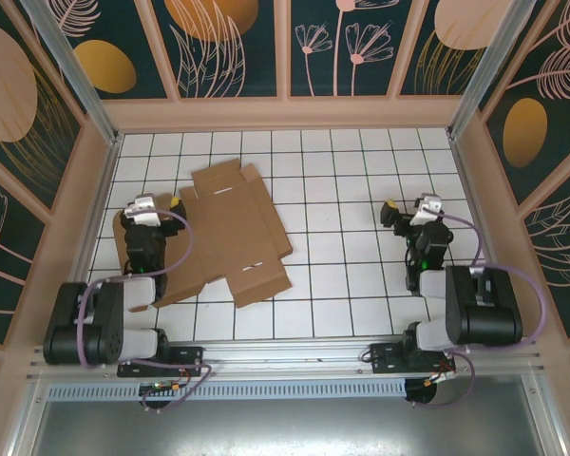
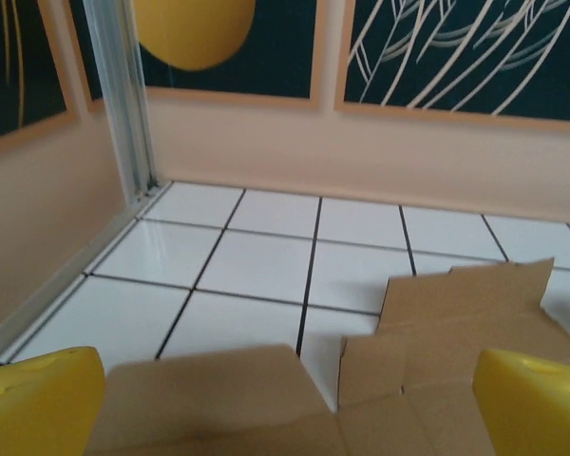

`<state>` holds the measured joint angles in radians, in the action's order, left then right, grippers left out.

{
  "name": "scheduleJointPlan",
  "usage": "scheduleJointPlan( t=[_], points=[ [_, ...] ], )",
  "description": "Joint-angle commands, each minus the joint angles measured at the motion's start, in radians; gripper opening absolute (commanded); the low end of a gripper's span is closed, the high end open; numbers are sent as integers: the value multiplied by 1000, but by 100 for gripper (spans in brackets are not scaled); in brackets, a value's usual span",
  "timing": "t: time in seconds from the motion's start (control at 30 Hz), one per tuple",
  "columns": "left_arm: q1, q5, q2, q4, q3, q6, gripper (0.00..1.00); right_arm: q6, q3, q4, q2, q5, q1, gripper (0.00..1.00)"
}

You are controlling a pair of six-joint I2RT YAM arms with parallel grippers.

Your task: Fold the paper box

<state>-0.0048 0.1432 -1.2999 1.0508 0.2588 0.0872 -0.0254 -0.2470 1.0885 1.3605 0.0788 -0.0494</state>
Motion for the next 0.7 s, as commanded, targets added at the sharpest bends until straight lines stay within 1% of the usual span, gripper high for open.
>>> scheduleJointPlan(
  t=[0.0, 0.07, 0.13, 0.17, 0.23, 0.3, 0.37, 0.4, 0.47, 0.53, 0.67],
  points=[
    [-14, 47, 101, -284, 118, 82, 99, 5, -85, -186, -87, -7, 8, 99],
    [-31, 62, 134, -433, 184, 203, 99, 1, -143, -294, -104, -12, 18, 99],
    [-77, 51, 157, -477, 200, 239, 99, -1, -196, -385, -102, 7, 41, 99],
    [-107, 57, 168, -488, 198, 253, 99, -16, -234, -438, -92, -6, 63, 99],
    [-145, 51, 177, -519, 197, 323, 99, -44, -307, -543, -64, -48, 127, 99],
    [-155, 43, 168, -573, 201, 421, 99, -59, -373, -616, -18, -72, 203, 99],
    [-158, 32, 157, -609, 193, 485, 99, -120, -446, -668, 46, -68, 271, 99],
    [-158, 35, 153, -622, 186, 501, 99, -159, -479, -688, 78, -43, 293, 99],
    [-158, 56, 147, -642, 170, 527, 99, -269, -544, -712, 155, 50, 331, 99],
    [-158, 74, 129, -686, 169, 540, 99, -369, -599, -697, 236, 145, 376, 97],
    [-157, 69, 80, -750, 185, 567, 99, -467, -682, -660, 368, 206, 478, 95]
  ],
)
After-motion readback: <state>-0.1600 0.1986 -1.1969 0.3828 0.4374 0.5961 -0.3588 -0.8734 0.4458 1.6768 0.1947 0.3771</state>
